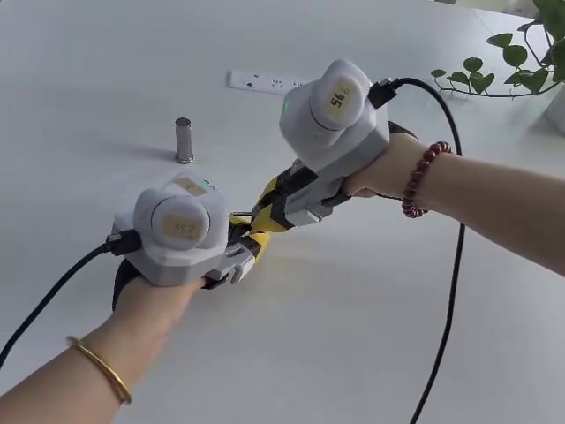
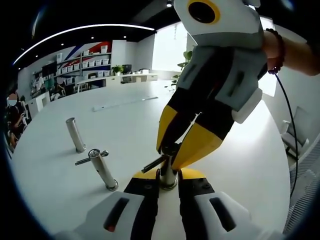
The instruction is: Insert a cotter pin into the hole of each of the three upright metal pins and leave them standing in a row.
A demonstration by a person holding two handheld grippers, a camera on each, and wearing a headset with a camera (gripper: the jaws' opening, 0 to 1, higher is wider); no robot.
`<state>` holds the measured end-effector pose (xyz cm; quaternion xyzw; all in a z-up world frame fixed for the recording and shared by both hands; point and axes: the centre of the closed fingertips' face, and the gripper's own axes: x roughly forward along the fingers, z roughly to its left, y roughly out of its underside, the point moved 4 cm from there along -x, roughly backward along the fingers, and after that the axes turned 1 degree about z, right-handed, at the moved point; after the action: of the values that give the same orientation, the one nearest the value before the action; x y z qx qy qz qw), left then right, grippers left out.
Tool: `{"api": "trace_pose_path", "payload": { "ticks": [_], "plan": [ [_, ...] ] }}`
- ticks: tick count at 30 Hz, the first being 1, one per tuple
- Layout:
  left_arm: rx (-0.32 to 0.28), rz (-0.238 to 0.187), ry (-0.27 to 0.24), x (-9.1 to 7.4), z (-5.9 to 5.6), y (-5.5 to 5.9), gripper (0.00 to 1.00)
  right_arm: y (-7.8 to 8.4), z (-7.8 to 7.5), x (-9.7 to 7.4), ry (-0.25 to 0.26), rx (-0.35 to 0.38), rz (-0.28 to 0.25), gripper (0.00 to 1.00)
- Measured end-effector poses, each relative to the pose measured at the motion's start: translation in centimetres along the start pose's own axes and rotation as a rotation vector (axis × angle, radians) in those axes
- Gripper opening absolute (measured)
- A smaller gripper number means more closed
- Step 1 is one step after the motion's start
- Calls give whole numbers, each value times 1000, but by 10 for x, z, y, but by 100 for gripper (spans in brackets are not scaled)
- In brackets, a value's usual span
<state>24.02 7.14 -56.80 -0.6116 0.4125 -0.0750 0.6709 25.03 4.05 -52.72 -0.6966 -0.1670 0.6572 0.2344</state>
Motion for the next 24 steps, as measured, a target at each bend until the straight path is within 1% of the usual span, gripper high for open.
{"api": "trace_pose_path", "payload": {
  "ticks": [5,9,13,17,19,24],
  "plan": [
    [-6,-5,6,-1,0,-2,16,0,0,0,4,11,3,7],
    [-7,-2,10,-3,1,-1,19,1,-4,-1,12,14,8,7],
    [-9,-8,4,-11,3,-3,22,3,-8,-2,22,18,15,7],
    [-5,-8,11,-18,1,-5,24,3,-12,-4,28,24,13,7],
    [-3,-14,13,-22,1,-8,26,3,-17,-4,27,28,12,7],
    [5,-30,24,-33,-2,-14,30,2,-21,-2,22,22,20,7]
  ]
}}
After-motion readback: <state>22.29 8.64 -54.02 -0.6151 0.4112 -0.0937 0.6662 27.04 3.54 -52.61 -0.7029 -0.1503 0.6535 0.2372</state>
